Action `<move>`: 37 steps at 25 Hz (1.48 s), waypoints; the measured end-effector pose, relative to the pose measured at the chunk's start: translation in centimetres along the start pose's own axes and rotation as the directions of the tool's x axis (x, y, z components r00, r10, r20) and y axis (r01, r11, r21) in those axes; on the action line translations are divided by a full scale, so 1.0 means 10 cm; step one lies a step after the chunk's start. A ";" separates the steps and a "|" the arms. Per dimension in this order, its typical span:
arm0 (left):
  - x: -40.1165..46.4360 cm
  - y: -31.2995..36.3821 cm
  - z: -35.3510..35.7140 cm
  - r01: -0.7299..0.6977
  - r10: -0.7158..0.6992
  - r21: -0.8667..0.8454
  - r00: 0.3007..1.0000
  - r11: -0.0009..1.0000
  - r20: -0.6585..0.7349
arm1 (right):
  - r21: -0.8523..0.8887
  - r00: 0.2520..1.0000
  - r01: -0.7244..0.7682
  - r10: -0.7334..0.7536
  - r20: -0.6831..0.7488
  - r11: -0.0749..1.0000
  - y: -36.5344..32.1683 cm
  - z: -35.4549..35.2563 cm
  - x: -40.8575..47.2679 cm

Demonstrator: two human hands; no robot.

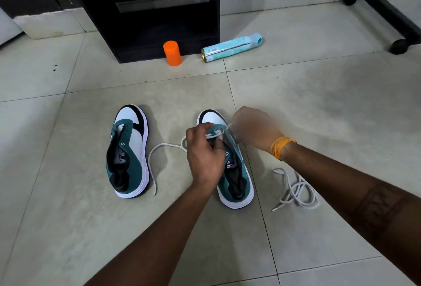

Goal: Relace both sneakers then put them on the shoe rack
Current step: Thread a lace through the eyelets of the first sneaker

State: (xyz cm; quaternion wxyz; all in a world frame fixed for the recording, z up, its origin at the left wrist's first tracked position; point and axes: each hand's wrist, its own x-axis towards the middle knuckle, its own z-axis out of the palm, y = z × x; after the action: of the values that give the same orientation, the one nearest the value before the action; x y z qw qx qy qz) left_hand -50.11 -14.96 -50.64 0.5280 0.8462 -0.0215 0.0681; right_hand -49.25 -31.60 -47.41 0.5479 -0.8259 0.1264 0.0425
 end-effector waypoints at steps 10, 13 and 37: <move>-0.39 -0.13 -0.22 -0.216 0.204 0.218 0.976 0.952 0.075 | -0.716 0.948 0.167 -0.310 -0.073 0.678 0.35 -0.12 -0.11; -0.38 -0.16 -0.22 -0.245 0.235 0.197 0.969 0.949 0.075 | -0.754 0.912 0.352 -0.384 0.143 0.555 0.17 0.11 -0.15; -0.37 -0.22 -0.25 -0.241 0.229 0.287 0.971 0.927 0.075 | -0.909 0.933 0.267 -0.323 0.161 0.320 0.16 0.04 -0.15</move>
State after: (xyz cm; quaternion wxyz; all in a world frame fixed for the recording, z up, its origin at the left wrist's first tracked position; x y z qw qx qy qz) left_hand -53.73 -11.85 -52.01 0.3839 0.9077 -0.1229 0.1161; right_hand -51.06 -31.54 -48.67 -0.0084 -0.9982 -0.0571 -0.0157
